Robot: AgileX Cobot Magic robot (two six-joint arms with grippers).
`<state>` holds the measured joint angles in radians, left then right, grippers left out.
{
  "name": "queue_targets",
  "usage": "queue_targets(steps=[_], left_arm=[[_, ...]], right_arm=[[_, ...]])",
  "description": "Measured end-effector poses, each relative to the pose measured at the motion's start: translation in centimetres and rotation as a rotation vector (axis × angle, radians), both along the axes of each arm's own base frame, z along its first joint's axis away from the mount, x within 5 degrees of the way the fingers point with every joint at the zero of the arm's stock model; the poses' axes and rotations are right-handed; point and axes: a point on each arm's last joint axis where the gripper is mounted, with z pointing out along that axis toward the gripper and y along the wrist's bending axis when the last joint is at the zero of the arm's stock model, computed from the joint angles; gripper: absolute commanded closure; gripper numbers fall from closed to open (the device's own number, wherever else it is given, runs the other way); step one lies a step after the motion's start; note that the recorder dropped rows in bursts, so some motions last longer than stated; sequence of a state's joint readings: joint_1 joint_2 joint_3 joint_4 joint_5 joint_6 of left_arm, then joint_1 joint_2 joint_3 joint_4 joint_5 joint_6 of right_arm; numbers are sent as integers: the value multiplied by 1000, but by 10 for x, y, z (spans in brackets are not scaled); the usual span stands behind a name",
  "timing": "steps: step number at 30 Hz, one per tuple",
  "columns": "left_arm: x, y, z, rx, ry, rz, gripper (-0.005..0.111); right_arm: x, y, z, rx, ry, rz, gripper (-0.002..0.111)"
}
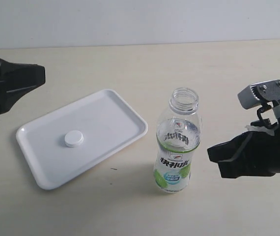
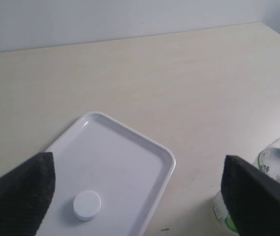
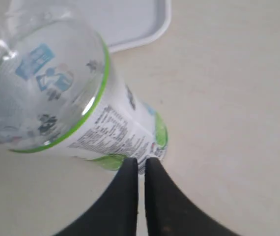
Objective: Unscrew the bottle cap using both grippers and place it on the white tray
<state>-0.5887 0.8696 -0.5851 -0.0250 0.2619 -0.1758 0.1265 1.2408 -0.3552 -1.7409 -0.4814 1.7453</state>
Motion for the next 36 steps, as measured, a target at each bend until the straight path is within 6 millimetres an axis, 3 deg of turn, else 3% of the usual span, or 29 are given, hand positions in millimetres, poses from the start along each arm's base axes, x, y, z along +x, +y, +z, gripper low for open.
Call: queue_targets(steps=[15,20,23,27,32,36], left_arm=[[-1,0,-6,25,7,-11,19],[-9,15,8,-13,-64,36,19],[-22,32,22,-57,-142,92,19],[-48,56,26,-90,-217,172,19],[-83,78,20,-133,-333,269,19],[-108,89,5,-155,-425,334,19]], right_arm=[[1,-2,1,-18,-15,-26,106],[1,-3,1,-19,-16,-27,106],[1,-3,1,-19,-16,-27,106],[1,-3,1,-19,-16,-28,106],[1,-3,1,-19,-16,-28,106],[1,-3,1,-19,-16,-28,106]])
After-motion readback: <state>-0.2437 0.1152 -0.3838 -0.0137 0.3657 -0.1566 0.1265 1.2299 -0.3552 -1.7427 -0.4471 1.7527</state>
